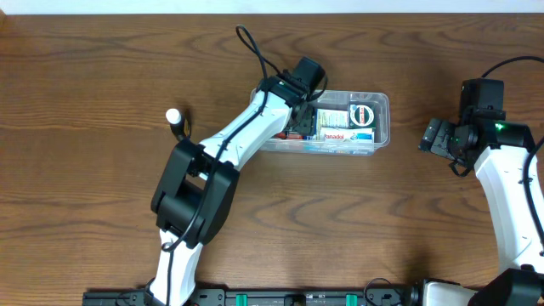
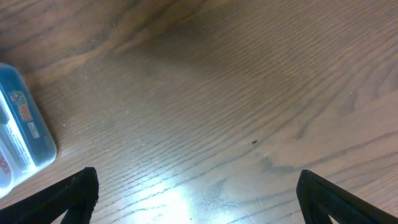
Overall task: Pack container
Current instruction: 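Push the box down into place and open the left gripper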
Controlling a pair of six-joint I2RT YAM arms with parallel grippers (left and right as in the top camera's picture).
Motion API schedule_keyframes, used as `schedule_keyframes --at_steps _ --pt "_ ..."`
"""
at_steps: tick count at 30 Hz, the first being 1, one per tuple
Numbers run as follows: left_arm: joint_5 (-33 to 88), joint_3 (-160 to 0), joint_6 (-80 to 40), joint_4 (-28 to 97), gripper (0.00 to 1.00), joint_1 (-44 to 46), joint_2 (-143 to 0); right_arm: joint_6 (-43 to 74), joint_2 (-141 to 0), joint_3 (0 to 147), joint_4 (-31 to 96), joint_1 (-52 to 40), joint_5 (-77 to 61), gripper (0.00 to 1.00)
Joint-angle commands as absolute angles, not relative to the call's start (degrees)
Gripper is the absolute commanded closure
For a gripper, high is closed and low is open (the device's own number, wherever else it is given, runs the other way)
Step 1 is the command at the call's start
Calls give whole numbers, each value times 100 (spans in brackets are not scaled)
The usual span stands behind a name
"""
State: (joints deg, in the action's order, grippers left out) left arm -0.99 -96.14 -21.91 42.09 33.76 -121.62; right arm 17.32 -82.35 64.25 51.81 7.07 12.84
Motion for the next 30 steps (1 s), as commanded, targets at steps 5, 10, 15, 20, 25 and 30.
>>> schedule_keyframes --at_steps 5,10,15,20,25,30 --pt "-40 -9754 -2123 4237 20 3356 -11784 1664 -8208 6442 5188 744 1326 1" --pt "-51 -9754 -2126 4307 20 3330 -11769 1664 -8208 6442 5186 744 1323 1" --pt "-401 -9751 -2128 4425 40 3271 -11769 1664 -8208 6442 5188 744 1326 1" --pt "-471 -9736 -2174 4576 94 3188 -11771 1664 -8208 6442 5186 744 1326 1" --pt "-633 -9675 -2388 4576 94 3175 -11845 1664 -8208 6442 5186 744 1323 1" --pt "-714 -9671 -2438 4576 94 3166 -12011 1664 -8208 6442 5186 744 1326 1"
